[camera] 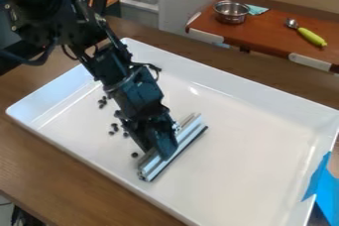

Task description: Sweep into pile

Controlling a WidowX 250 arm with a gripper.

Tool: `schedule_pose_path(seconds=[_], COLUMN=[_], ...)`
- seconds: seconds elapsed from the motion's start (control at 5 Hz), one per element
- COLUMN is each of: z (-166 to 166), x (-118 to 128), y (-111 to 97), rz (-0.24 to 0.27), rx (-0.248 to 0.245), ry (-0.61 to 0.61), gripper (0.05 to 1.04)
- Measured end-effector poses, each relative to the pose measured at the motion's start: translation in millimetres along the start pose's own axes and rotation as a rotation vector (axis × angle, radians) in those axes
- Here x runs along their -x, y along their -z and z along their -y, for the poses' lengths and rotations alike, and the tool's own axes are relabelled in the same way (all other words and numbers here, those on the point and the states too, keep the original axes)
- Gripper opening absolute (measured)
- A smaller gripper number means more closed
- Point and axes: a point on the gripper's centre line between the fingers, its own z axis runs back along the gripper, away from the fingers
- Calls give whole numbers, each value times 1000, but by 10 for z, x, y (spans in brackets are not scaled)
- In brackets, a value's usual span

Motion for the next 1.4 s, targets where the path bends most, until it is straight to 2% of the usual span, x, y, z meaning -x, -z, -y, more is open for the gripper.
schedule_pose_path(seconds=[0.8,1.4], z=[-276,-437], x=[-144,-336], y=[-98,-133], rz=[-36,-17], rx=[-37,-58], ry=[21,10], gripper=[372,372])
